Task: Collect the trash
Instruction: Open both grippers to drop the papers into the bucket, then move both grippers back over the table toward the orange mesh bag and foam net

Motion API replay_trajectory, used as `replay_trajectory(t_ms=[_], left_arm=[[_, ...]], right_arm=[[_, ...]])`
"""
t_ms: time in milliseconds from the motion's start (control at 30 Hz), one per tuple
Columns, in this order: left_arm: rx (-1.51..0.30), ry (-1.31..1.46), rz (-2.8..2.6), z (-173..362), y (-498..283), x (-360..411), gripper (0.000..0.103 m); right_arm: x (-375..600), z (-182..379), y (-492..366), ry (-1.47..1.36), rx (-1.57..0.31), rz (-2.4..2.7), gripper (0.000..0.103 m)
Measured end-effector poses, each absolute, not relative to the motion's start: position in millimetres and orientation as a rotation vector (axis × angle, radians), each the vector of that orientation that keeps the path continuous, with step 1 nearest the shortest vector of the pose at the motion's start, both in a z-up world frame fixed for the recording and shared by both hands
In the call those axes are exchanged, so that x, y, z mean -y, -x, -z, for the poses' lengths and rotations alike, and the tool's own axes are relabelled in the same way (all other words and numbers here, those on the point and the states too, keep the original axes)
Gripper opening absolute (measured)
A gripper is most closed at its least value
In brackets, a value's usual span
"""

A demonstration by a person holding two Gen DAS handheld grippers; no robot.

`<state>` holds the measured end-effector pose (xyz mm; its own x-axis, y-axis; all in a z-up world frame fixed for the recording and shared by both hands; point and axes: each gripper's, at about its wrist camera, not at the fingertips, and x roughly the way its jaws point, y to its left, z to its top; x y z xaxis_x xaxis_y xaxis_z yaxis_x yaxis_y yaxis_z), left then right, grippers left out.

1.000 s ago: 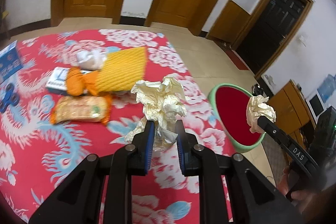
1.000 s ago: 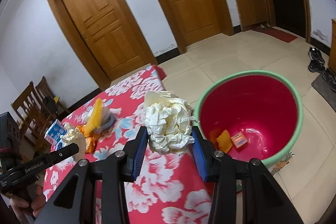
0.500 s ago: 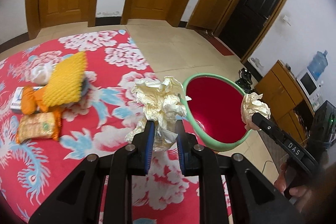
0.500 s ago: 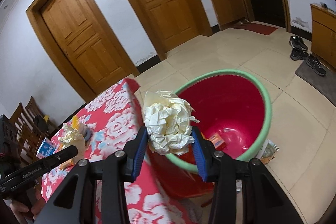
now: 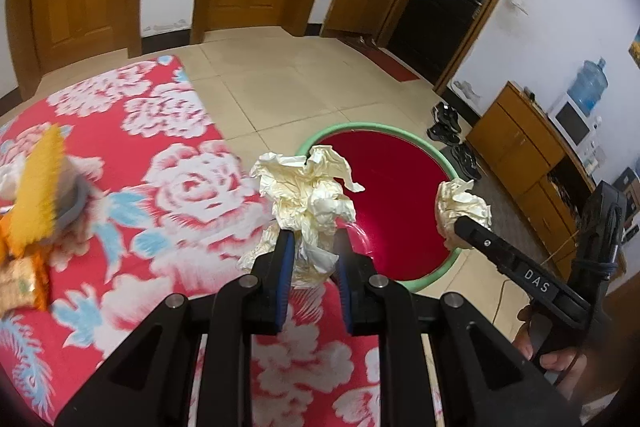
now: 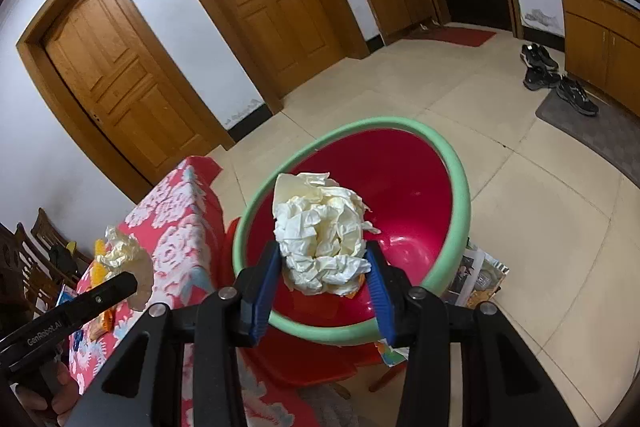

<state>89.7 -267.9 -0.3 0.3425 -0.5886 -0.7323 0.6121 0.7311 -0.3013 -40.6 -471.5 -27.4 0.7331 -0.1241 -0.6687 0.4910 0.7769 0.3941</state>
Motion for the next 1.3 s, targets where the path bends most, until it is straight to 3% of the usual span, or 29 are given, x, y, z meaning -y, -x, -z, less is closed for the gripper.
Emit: replay_trajectory(t_ms=[467, 567, 733, 1300], left_arm=[[-1.0, -0.099, 0.869, 31.5, -100.1, 333.8, 0.02], [-1.007, -0.14, 0.855, 37.1, -100.1, 343.4, 0.02], [-1.005, -0.153, 0.859, 39.7, -98.3, 350.3, 0.041], [-0.999, -0.074, 0.788, 22.7, -102.4, 309.2, 0.042]], right_arm=[[500.4, 47.9, 30.3, -0.602, -0.703, 0.404, 0.05], [506.6, 51.3, 30.3, -0.616, -0.708, 0.412, 0.056], [514.7, 55.2, 31.8, -0.634, -0.707, 0.413, 0.063], [500.6, 41.9, 35.6, -0.629, -0.679, 0.394, 0.067]])
